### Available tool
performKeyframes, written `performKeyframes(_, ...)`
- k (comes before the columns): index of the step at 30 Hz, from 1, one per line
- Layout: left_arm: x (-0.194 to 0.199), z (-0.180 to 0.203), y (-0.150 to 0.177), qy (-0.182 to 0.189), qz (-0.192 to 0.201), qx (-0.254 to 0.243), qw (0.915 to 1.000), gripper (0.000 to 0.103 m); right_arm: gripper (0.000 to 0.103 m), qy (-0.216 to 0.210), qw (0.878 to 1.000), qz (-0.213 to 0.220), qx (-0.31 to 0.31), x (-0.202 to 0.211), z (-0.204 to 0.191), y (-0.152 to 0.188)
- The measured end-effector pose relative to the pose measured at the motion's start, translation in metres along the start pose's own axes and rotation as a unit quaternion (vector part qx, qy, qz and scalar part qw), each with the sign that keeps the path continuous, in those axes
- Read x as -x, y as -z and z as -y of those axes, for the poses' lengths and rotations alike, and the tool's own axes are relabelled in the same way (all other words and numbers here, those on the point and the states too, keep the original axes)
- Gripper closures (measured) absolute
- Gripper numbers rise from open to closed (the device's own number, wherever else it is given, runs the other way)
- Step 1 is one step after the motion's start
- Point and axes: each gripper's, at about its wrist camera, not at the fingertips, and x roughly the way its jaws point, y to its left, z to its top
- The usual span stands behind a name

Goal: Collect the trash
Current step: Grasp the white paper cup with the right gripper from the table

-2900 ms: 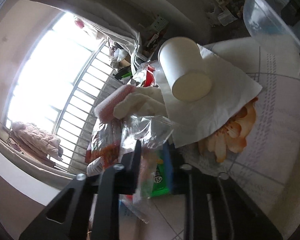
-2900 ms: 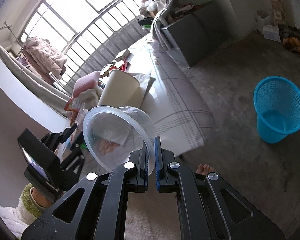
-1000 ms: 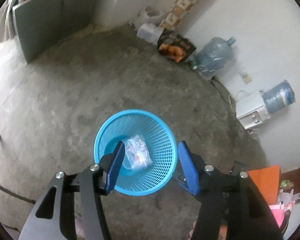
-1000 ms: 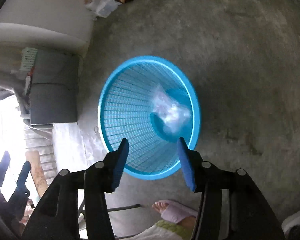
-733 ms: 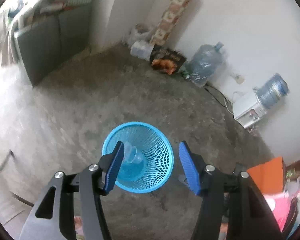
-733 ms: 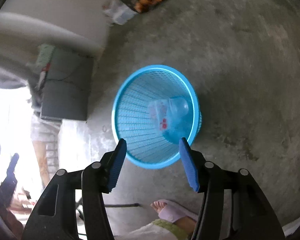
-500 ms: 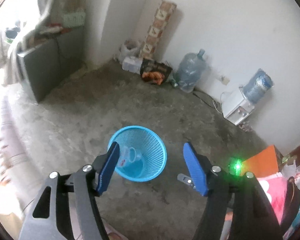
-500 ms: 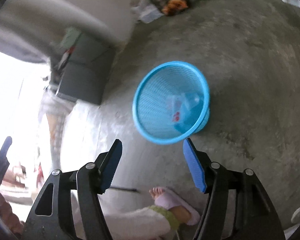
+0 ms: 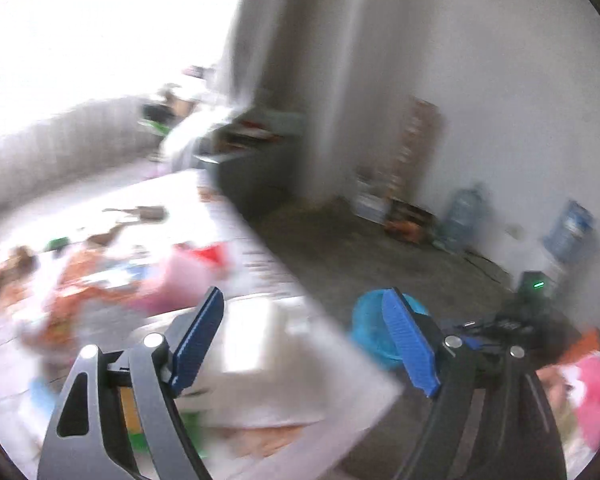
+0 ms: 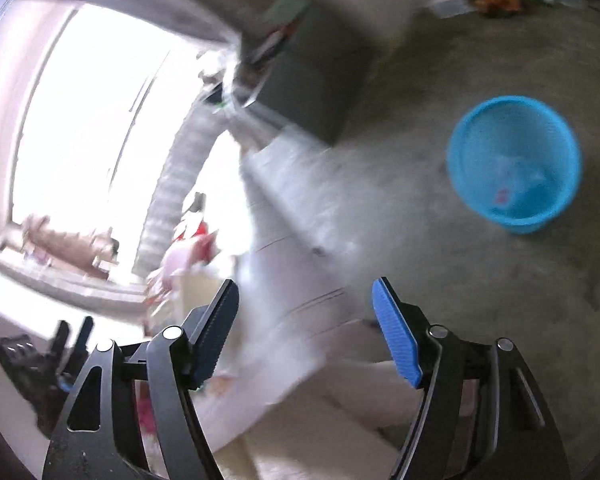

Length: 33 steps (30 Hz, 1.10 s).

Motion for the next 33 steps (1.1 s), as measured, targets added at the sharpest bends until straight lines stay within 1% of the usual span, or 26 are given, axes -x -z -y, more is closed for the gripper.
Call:
performKeyframes(3, 0.024, -0.037, 0.021, -0.034, 0.012, 0.027, 0.9990, 0.024, 0.030, -0.016, 0.999, -0.027, 0.036, -0.025, -0.040, 0.006)
performKeyframes(6, 0.040, -0.065, 0.043, -0.048, 0.022, 0.064, 0.9965, 0.024, 0.026, -0.032, 0.996, -0.059, 0.063, -0.055, -0.079, 0.014)
performKeyframes(9, 0.044, -0.081, 0.060, -0.034, 0.031, 0.091, 0.9948, 0.024, 0.023, -0.042, 0.994, -0.077, 0.071, -0.074, -0.104, 0.027)
performKeyframes(12, 0.042, -0.084, 0.068, -0.024, 0.041, 0.097, 0.9942, 0.024, 0.023, -0.032, 0.992, -0.094, 0.075, -0.102, -0.121, 0.025)
performKeyframes(15, 0.035, -0.087, 0.068, -0.018, 0.045, 0.094, 0.9944, 0.024, 0.023, -0.014, 0.993, -0.105, 0.061, -0.130, -0.126, 0.021)
performKeyframes(16, 0.033, -0.090, 0.067, -0.018, 0.046, 0.094, 0.9944, 0.024, 0.023, -0.009, 0.993, -0.107, 0.056, -0.134, -0.126, 0.022)
performKeyframes(19, 0.025, -0.096, 0.063, -0.011, 0.049, 0.090, 0.9946, 0.024, 0.023, 0.008, 0.992, -0.120, 0.029, -0.153, -0.119, 0.019)
performKeyframes(22, 0.011, -0.099, 0.058, -0.003, 0.041, 0.094, 0.9947, 0.027, 0.024, 0.004, 0.991, -0.131, 0.016, -0.160, -0.117, 0.020)
performKeyframes(25, -0.008, -0.098, 0.055, 0.005, 0.028, 0.096, 0.9950, 0.032, 0.028, -0.001, 0.990, -0.137, 0.016, -0.162, -0.118, 0.023)
performKeyframes(26, -0.013, -0.097, 0.055, 0.004, 0.022, 0.095, 0.9952, 0.036, 0.032, -0.003, 0.990, -0.140, 0.016, -0.163, -0.117, 0.023)
performKeyframes(27, -0.019, -0.095, 0.054, 0.004, 0.013, 0.093, 0.9955, 0.039, 0.034, -0.007, 0.990, -0.142, 0.016, -0.163, -0.116, 0.023)
performKeyframes(30, -0.029, -0.088, 0.054, 0.019, -0.002, 0.086, 0.9961, 0.046, 0.041, -0.026, 0.989, -0.147, 0.007, -0.162, -0.113, 0.021)
performKeyframes(33, -0.035, -0.076, 0.060, 0.035, -0.023, 0.073, 0.9964, 0.050, 0.043, -0.044, 0.988, -0.148, 0.001, -0.159, -0.109, 0.021)
